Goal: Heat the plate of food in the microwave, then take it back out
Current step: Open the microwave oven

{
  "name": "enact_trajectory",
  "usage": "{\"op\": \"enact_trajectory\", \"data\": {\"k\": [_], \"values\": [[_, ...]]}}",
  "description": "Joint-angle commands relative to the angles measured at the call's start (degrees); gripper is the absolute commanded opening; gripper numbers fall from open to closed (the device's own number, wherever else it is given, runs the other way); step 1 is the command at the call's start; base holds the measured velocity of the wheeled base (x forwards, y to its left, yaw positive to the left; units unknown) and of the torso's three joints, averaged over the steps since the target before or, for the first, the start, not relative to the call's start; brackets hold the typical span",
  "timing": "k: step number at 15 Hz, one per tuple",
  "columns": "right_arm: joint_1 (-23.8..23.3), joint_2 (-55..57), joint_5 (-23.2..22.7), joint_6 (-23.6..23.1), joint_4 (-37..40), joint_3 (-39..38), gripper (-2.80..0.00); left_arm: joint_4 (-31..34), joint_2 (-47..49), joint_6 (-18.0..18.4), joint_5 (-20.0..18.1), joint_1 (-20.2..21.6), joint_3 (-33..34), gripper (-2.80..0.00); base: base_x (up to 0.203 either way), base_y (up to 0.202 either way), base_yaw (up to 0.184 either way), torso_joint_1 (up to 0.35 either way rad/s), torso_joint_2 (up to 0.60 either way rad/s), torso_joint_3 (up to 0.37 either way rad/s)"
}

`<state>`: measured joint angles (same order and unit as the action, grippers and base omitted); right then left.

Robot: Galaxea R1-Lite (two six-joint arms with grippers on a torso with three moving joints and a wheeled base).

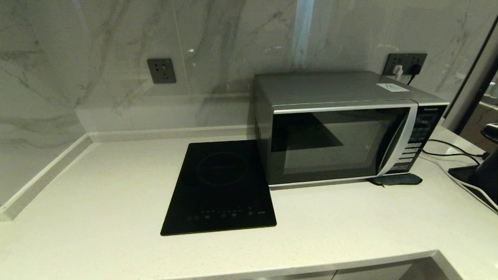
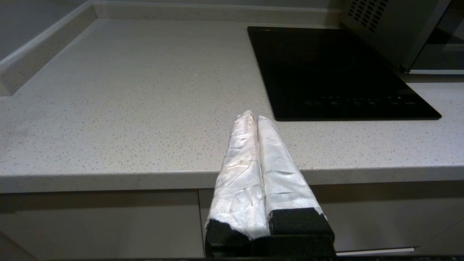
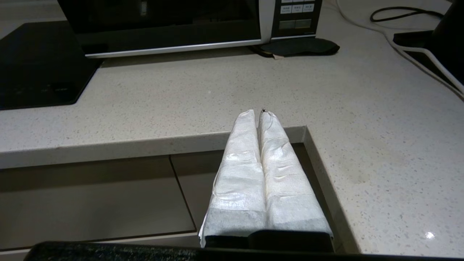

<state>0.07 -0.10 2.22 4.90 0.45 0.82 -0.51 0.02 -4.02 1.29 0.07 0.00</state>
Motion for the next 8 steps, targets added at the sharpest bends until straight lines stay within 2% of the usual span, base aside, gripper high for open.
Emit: {"op": "enact_trajectory", "data": {"k": [1,8], "values": [[0.01,0.19,-0.29,0.11,-0.01,-0.91,-2.8,-0.02,0.06,-0.02,0.03,0.01,0.0,-2.8,0.0,0.0,0.0,0.0,0.0,0.0],[0.01,0.19,0.5,3.1,-0.28,-0.91,-2.8,-0.02,0.06,-0.02,0.03,0.01,0.0,-2.8,0.0,0.0,0.0,0.0,0.0,0.0]]}}
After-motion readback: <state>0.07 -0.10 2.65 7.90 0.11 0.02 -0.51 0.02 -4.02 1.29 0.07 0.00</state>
